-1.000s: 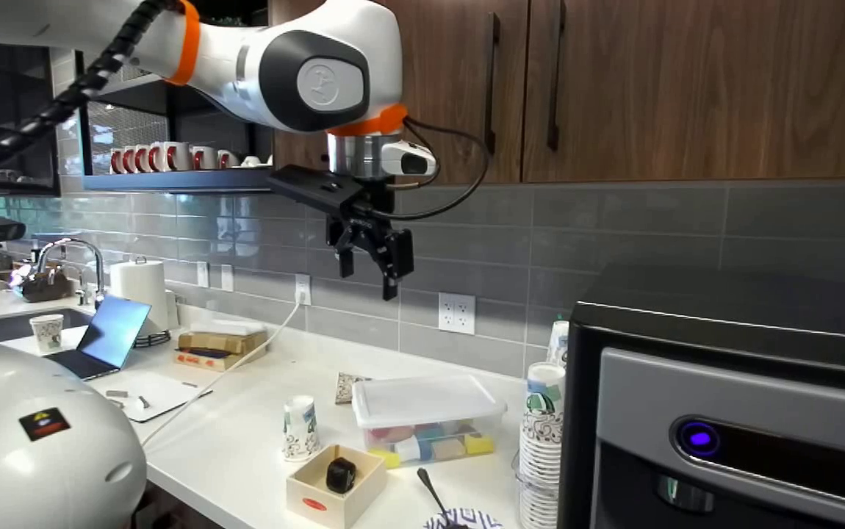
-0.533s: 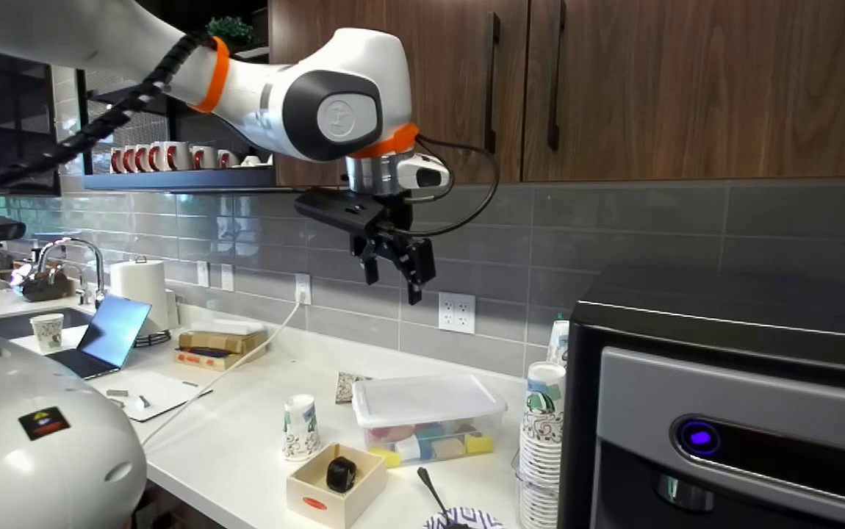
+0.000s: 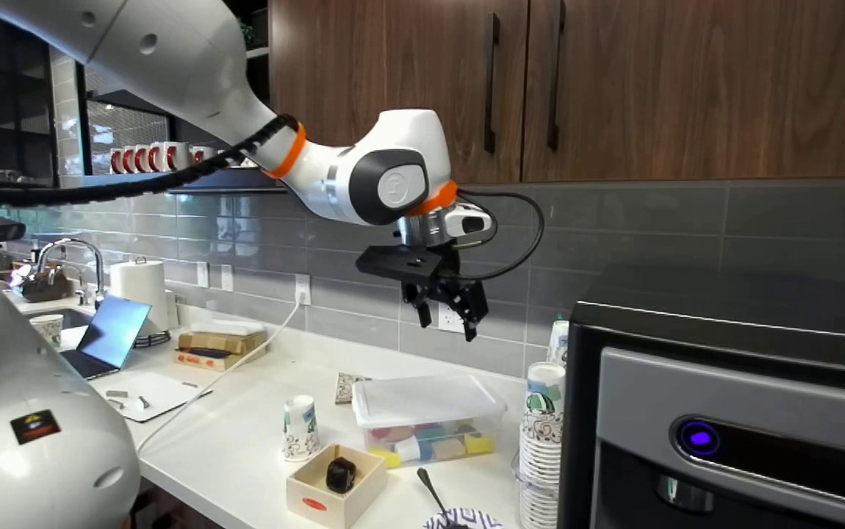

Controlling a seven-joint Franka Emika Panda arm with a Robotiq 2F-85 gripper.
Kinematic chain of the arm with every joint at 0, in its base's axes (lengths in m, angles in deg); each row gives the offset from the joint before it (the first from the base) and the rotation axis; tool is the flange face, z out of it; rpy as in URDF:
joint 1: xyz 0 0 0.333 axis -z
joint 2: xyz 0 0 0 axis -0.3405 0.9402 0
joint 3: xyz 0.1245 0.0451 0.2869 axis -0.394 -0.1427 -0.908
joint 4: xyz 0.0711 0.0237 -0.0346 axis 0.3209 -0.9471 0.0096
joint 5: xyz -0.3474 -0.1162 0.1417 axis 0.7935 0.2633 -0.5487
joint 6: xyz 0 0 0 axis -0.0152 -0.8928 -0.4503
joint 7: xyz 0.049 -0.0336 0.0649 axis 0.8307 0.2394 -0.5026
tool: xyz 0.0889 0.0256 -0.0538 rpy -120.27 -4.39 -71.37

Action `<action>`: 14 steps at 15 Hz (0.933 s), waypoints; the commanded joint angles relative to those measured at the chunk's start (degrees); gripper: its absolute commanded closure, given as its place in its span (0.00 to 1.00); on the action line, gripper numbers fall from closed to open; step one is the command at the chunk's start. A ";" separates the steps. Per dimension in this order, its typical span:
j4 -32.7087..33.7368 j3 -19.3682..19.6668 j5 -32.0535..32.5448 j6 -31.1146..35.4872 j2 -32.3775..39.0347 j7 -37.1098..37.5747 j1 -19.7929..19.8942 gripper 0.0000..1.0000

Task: Move two cups to the left pile of cups

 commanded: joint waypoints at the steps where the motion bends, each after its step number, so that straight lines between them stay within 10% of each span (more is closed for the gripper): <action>1: 5.86 -0.81 5.00 1.74 8.19 -0.56 3.09 0.00; 14: 15.21 -0.92 13.06 9.27 24.31 0.60 4.12 0.00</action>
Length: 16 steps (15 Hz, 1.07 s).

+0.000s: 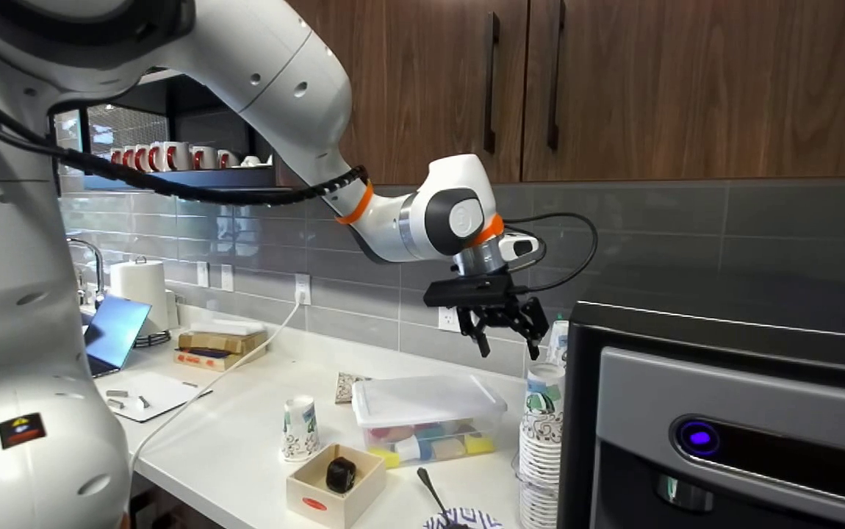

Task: Move two cups to the left pile of cups

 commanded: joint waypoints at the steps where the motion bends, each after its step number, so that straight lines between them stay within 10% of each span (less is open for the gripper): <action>1: 3.43 -0.65 1.74 2.14 4.79 0.89 0.48 0.00; 4: 4.62 -0.70 3.26 2.84 7.14 1.84 0.44 0.00; 5: 4.93 -0.65 3.83 2.99 7.70 2.01 0.40 0.25; 16: 5.85 0.04 8.47 3.03 7.77 4.12 0.61 1.00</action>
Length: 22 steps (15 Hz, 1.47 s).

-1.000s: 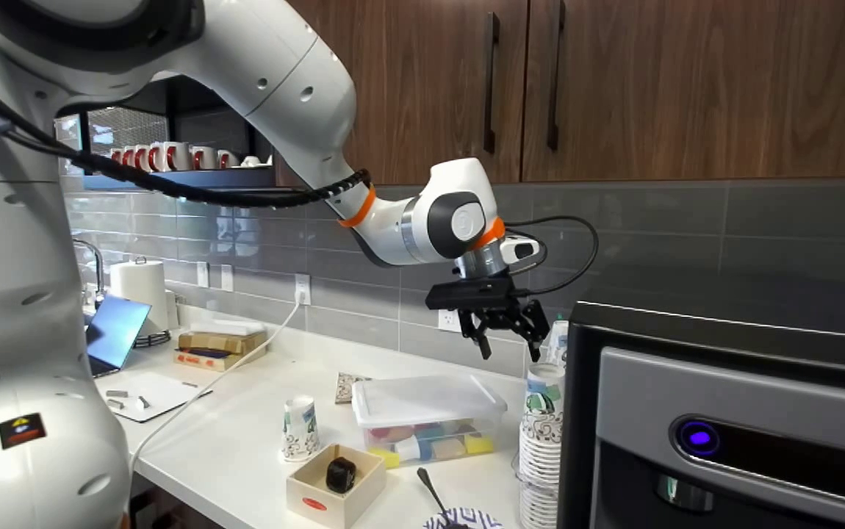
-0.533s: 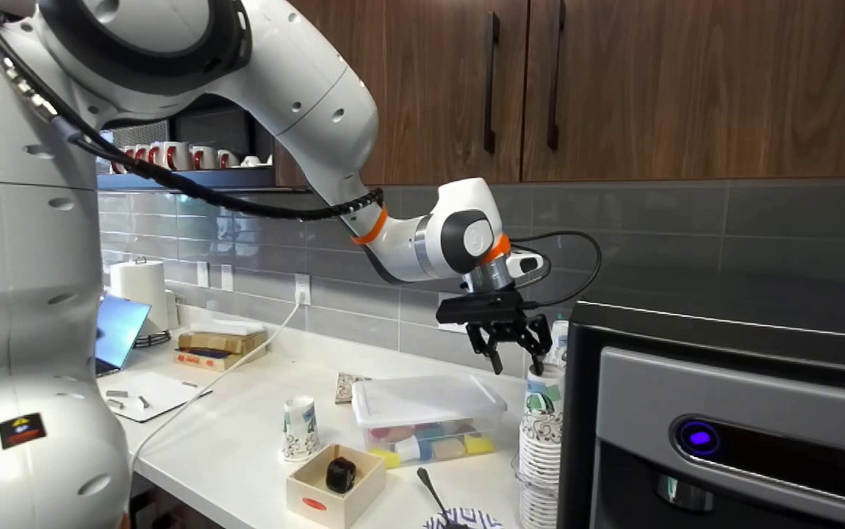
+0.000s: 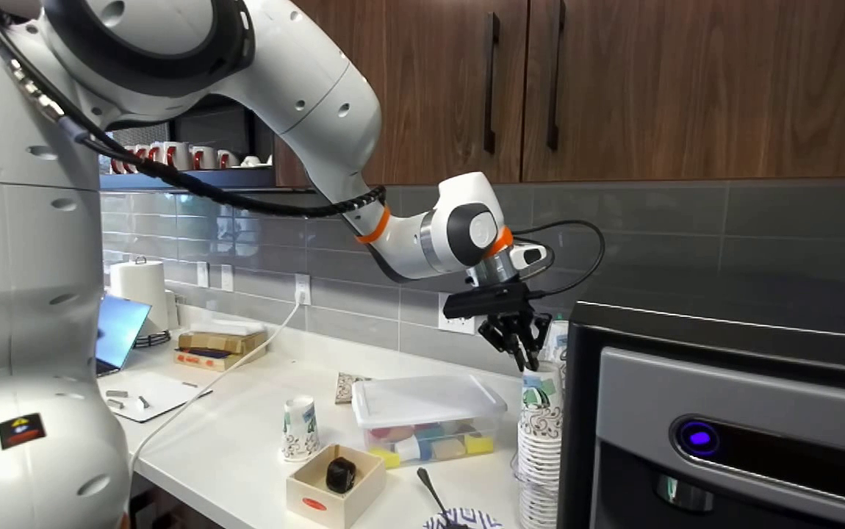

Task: Move two cups to the left pile of cups

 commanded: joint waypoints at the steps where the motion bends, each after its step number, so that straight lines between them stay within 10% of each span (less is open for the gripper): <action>1: 0.14 0.16 2.14 0.37 0.12 2.12 0.56 1.00; 22: -3.76 -5.82 12.01 -13.99 -16.98 18.59 0.21 0.99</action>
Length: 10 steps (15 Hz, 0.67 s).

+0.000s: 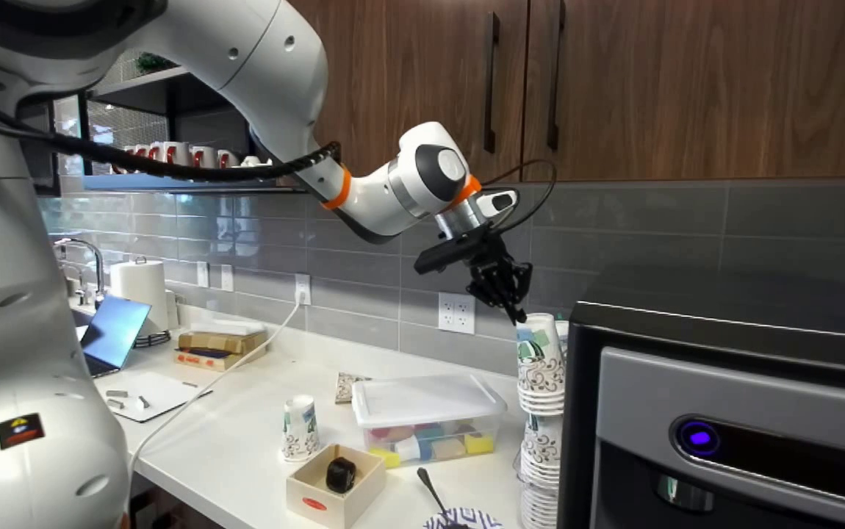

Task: Move two cups to the left pile of cups

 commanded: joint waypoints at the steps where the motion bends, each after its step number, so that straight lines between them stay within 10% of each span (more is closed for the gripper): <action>1: -3.22 -1.95 -0.79 -3.70 -6.69 0.09 -0.17 0.99; 10: -6.15 -6.79 -1.97 -8.62 -16.97 0.13 -0.76 0.99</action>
